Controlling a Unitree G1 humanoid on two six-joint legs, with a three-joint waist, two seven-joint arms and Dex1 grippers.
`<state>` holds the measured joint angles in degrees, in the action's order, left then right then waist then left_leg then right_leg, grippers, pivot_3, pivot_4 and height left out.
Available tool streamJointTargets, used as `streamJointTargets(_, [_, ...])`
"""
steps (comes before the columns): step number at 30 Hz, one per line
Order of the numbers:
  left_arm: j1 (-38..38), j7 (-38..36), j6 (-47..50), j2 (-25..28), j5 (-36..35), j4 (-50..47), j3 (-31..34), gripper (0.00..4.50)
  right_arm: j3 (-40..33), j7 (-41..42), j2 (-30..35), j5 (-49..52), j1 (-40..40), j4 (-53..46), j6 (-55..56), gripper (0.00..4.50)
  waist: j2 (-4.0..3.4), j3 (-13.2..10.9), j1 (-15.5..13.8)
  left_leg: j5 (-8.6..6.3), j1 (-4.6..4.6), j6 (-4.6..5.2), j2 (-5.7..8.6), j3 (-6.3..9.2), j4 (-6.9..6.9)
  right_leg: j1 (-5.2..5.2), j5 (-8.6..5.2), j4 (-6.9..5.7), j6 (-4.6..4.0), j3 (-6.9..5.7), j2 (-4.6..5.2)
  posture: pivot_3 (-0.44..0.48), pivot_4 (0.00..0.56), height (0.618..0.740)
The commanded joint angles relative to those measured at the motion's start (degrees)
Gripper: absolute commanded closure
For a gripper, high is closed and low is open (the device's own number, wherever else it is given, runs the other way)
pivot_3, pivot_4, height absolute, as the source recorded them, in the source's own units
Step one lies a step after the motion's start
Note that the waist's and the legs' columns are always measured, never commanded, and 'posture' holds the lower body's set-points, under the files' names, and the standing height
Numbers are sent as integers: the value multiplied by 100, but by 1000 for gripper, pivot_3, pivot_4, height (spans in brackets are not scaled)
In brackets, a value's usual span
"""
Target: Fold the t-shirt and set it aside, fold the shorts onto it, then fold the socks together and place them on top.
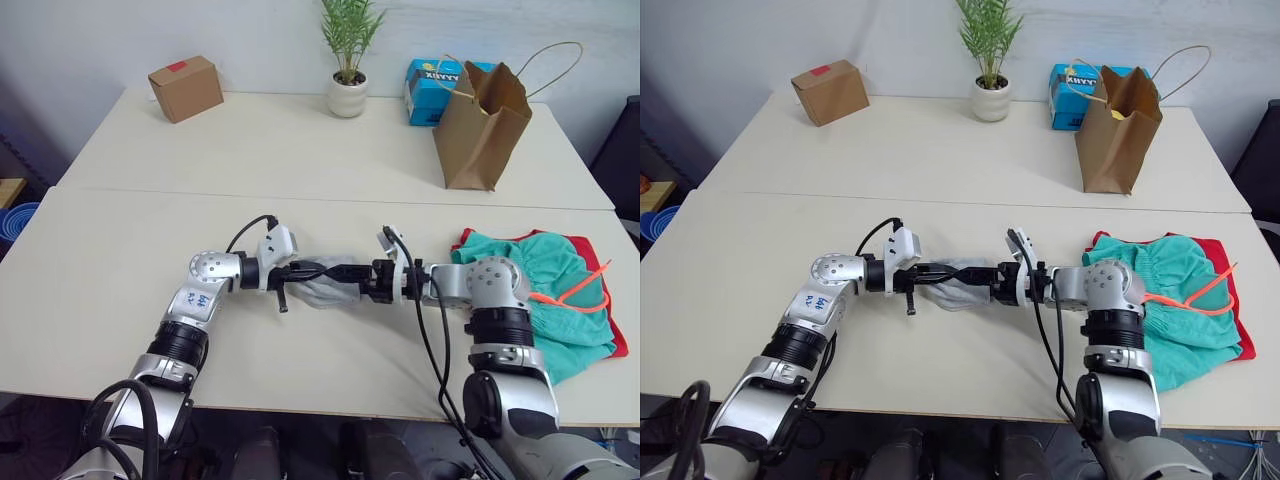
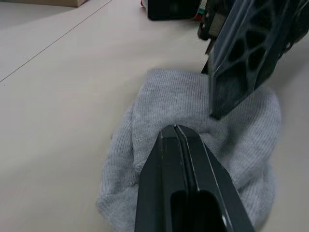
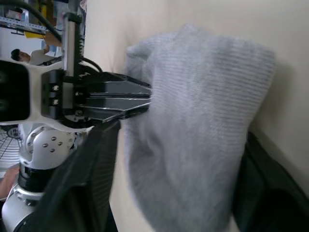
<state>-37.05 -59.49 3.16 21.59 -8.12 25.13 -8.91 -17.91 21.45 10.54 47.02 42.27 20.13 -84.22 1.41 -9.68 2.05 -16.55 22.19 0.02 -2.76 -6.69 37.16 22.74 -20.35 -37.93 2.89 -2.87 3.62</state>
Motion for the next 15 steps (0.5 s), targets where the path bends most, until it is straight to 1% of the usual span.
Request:
streamJointTargets(1, [118,-66,184,104,-126,-269,90,4500,-5,9,57,33,-185,-423,-98,2958,0,0,-9,0,1,0,0,0,-1,0,0,0,0,0,0,0,150,740])
streamJointTargets(2, [133,-72,199,109,-146,-286,93,4500,8,33,104,28,-245,-545,-73,3356,0,0,-9,0,1,0,0,0,-2,0,0,0,0,0,0,0,150,740])
streamJointTargets(5, [166,-58,138,106,-181,-346,113,4500,-112,15,232,26,-337,-779,-141,4266,0,0,-26,-1,0,2,0,0,-3,-2,0,6,0,0,1,0,150,740])
streamJointTargets(6, [139,-33,271,-46,-585,-607,360,4500,-112,154,564,136,-418,-1092,-385,4484,0,0,-38,-2,0,3,1,0,0,-2,0,7,0,1,2,0,150,740])
streamJointTargets(8, [148,-32,656,-211,-1295,-1240,736,4138,-83,449,1356,454,-555,-1609,-731,4500,-20,-14,-137,-7,9,14,6,5,3,-2,1,8,1,-4,9,0,150,740])
streamJointTargets(9, [188,-80,852,-221,-1515,-1506,820,3999,-72,551,1645,621,-602,-1740,-807,4500,-27,-20,-185,-8,25,23,15,15,6,3,3,8,5,-15,24,0,150,740])
streamJointTargets(10, [280,-165,985,-114,-1593,-1836,805,3719,-123,650,2045,929,-638,-1794,-823,4500,-29,-21,-184,-7,38,22,19,16,10,9,7,8,12,-15,28,0,150,740])
streamJointTargets(12, [462,-263,1266,101,-1750,-2419,794,3082,-180,763,2746,1516,-713,-1828,-828,4500,-36,-23,-161,-10,43,27,23,10,8,8,12,22,22,-13,30,0,150,740])
streamJointTargets(15, [613,41,1940,270,-2451,-3201,1240,2235,-643,952,4214,2646,-940,-1332,-828,4500,-54,-39,-130,-12,28,28,24,2,-9,-5,12,40,23,-10,28,0,150,740])
